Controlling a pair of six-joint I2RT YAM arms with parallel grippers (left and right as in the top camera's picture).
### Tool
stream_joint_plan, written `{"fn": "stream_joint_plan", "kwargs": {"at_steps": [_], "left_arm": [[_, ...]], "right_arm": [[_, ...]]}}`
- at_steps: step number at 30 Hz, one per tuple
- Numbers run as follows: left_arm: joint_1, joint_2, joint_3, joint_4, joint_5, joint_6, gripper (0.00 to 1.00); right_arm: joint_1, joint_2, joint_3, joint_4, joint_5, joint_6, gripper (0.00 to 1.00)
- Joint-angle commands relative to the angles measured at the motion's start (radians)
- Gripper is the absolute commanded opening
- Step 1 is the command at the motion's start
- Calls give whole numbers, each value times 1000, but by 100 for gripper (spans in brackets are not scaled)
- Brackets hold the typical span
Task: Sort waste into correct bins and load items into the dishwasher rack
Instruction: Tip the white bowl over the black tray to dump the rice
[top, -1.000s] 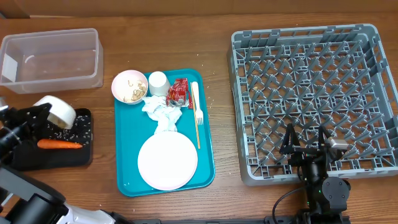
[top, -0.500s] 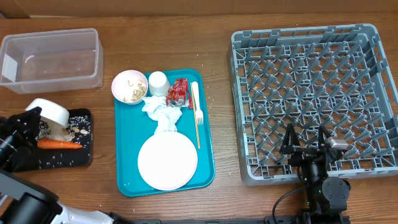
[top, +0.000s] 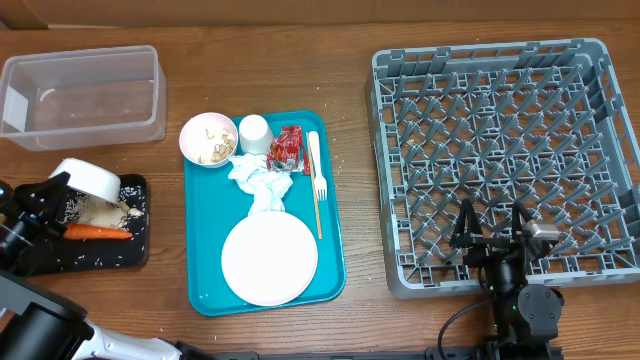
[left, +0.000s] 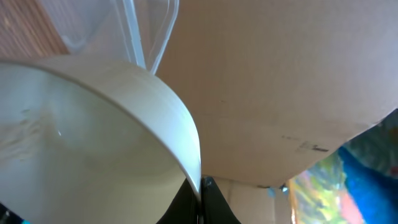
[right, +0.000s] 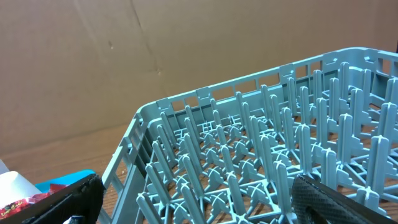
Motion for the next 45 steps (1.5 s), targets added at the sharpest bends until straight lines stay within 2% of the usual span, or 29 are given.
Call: {"fn": "stream_joint_plan", "kwargs": {"at_steps": [1,7,10,14,18,22,24,29,31,36,39,45], "left_arm": [[9,6,-2,42,-45,-63,4],[14,6,-2,119,11,-86,4],[13,6,-2,107,63,-93,4],[14,6,-2,141,20,-87,5],[13,6,-2,139,88,-88,4],[12,-4,-2,135,94,-66,4],[13,-5,-1,213,80,-48,4],[14,-8,-1,268,94,-72,4],[13,-8,-1,257,96,-117,4],[13,-9,-2,227,96,-138,4],[10,-24,-2,166,95,-89,4],[-34,-143,-1,156,70,-85,4]], "right_arm": [[5,-11,-10,8,-5,-7,100],[5,-11,-10,8,-5,-7,100],[5,-11,-11,8,-5,-7,100],[5,-11,-11,8,-5,-7,100],[5,-11,-10,8,-5,-7,100],[5,-11,-10,8,-5,-7,100],[5,-11,-10,8,-5,-7,100],[5,-11,-10,8,-5,-7,100],[5,-11,-10,8,-5,-7,100],[5,-11,-10,8,-5,-7,100],[5,-11,-10,8,-5,-7,100],[5,-11,-10,8,-5,-7,100]]}}
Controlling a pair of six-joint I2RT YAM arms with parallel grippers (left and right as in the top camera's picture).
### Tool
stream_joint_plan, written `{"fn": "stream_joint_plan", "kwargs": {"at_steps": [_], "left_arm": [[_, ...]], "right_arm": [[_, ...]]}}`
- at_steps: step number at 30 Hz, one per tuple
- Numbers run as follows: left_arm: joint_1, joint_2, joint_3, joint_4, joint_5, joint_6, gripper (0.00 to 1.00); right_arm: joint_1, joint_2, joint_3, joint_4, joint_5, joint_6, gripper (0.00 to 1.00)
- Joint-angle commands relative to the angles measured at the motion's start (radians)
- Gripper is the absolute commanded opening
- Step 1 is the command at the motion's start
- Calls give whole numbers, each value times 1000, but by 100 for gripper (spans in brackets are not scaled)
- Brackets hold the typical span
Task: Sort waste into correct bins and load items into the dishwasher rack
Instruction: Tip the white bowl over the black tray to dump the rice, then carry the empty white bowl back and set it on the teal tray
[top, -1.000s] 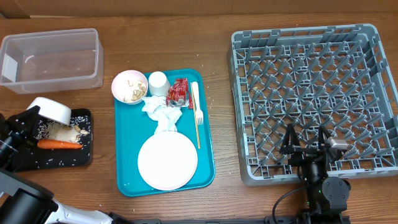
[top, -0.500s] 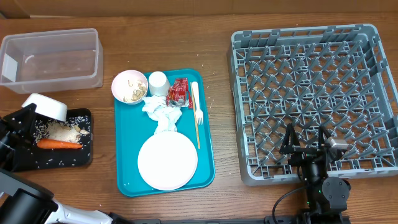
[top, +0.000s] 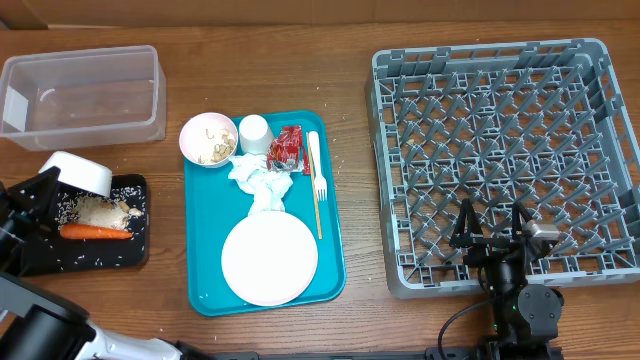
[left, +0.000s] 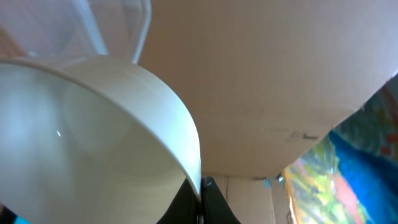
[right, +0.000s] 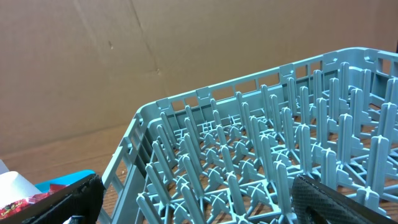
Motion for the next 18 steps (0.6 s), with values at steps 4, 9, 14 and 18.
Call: {"fn": "stream_joint_plan", "kwargs": {"at_steps": [4,9,14,18], "left_arm": [[-90,-291,3,-30,-119,23,4],[-232,-497,3,-184,-422,60,8],[-490,-611,3,-410,-1006,83,9],[-731,-589,1,-476,-1299,83,9]], "right_arm": [[5,-11,-10,8,-5,-7,100],[5,-11,-10,8,-5,-7,100],[5,-11,-10,8,-5,-7,100],[5,-11,-10,8,-5,-7,100]]}}
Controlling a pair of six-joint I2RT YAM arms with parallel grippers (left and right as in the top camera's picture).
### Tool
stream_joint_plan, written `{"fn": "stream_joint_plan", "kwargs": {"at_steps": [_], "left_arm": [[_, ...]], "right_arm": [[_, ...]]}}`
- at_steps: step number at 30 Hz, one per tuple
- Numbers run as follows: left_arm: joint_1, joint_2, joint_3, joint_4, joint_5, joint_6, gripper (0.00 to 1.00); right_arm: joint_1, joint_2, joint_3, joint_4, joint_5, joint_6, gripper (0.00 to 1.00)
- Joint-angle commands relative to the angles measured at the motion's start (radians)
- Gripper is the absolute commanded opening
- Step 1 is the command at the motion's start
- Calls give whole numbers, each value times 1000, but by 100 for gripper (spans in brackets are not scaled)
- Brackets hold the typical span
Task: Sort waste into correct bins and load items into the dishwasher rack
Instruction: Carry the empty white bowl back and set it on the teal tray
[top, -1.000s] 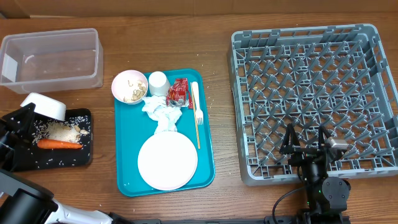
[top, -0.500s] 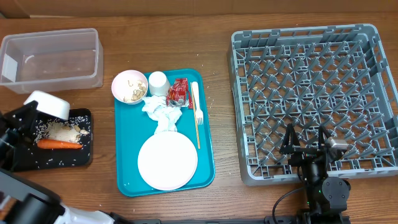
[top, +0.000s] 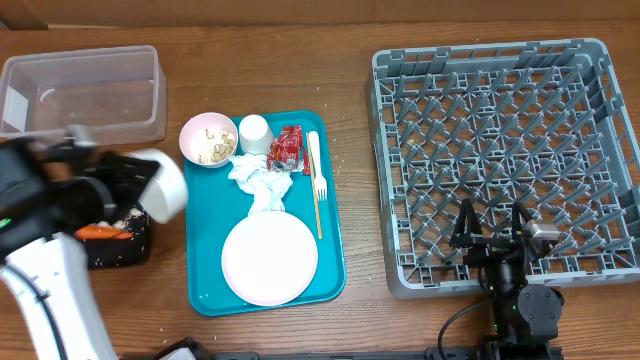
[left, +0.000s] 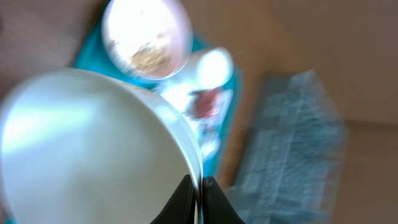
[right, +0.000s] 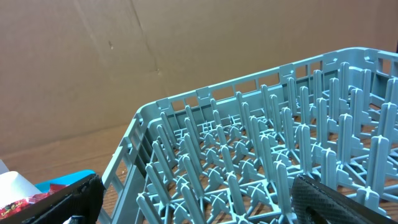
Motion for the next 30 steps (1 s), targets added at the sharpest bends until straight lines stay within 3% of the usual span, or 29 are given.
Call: {"fn": "stream_joint_plan", "kwargs": {"at_steps": [1,9,19,24,27,30], "left_arm": [[-186,33,-3,-22,-428,26,8],[-450,200,-3,93,-584,-58,6],[-483,306,22,129,-664,-57,5],[-484,300,109,39,-602,-52,6],[-487,300,116,-15,-404,22,4],[-520,301,113,-75,-327,63,4]], "right_arm": [[5,-11,-10,8,-5,-7,100],[5,-11,-10,8,-5,-7,100],[5,-11,-10,8,-5,-7,100],[5,-11,-10,8,-5,-7,100],[5,-11,-10,8,-5,-7,100],[5,-11,-10,8,-5,-7,100]]}}
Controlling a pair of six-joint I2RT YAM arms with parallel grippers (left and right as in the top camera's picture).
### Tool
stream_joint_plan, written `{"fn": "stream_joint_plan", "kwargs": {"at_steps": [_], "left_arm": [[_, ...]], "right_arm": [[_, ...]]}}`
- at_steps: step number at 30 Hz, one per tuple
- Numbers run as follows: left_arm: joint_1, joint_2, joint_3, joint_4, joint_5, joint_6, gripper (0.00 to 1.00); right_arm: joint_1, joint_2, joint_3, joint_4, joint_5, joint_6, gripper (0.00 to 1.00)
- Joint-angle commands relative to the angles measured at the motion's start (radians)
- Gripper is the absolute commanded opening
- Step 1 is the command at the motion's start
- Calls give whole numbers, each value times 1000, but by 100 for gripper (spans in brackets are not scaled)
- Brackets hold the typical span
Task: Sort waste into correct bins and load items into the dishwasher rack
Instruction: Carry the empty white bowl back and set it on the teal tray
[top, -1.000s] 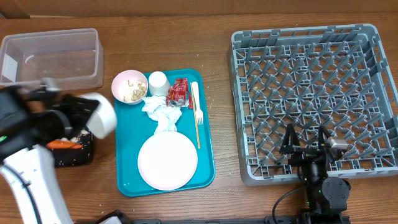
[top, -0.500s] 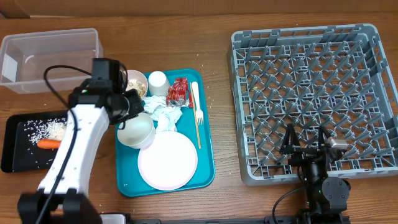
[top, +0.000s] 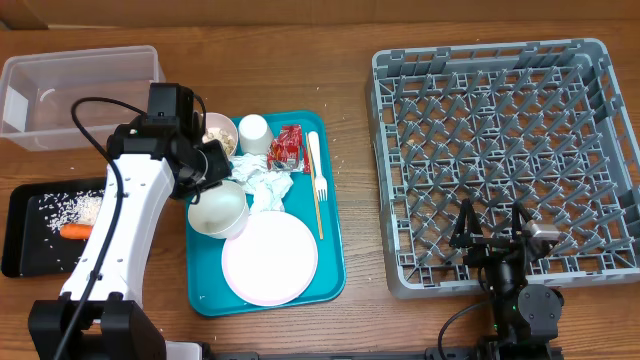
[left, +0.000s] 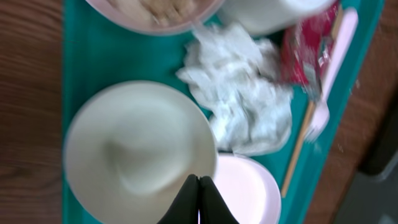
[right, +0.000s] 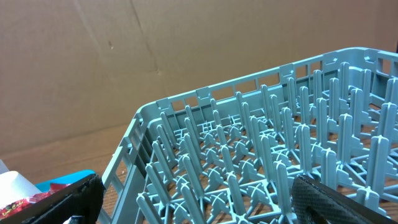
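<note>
My left gripper (top: 212, 180) is shut on the rim of an empty white bowl (top: 219, 209) over the left part of the teal tray (top: 205, 285); whether the bowl rests on the tray I cannot tell. In the left wrist view the shut fingertips (left: 199, 186) pinch the bowl (left: 140, 152) next to the white plate (left: 245, 193). On the tray also lie crumpled tissue (top: 262, 183), a red wrapper (top: 287, 147), a fork (top: 316, 175), a white cup (top: 255, 132) and a pink bowl of scraps (top: 218, 135). My right gripper (top: 490, 240) stands open at the front edge of the dishwasher rack (top: 510, 150).
A black tray (top: 40, 250) holding rice and a carrot (top: 75, 232) lies at the left edge. A clear plastic bin (top: 80, 90) stands at the back left. The right wrist view shows the rack's pegs (right: 261, 162) and cardboard behind.
My left gripper with the white bowl has moved right, from beside the black tray's right edge to over the teal tray, left of the tissue. The right arm is unchanged.
The left gripper held the white bowl tilted over the black tray, food beneath it. It was then still there, near the tray's back. Then it carried the bowl by the black tray's right edge, and now holds it upright over the teal tray.
</note>
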Motion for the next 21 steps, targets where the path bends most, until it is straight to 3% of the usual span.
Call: {"fn": "stream_joint_plan", "kwargs": {"at_steps": [1,7,10,21], "left_arm": [[-53,-15,14,-69,151,72,4],[-169,-15,-11,-111,131,61,7],[-208,-15,-37,-90,4,-7,8],[-212,8,-109,-31,-108,-11,9]], "right_arm": [[5,-11,-11,8,-5,-7,100],[5,-11,-10,8,-5,-7,100],[5,-11,-10,8,-5,-7,100],[5,-11,-10,8,-5,-7,100]]}}
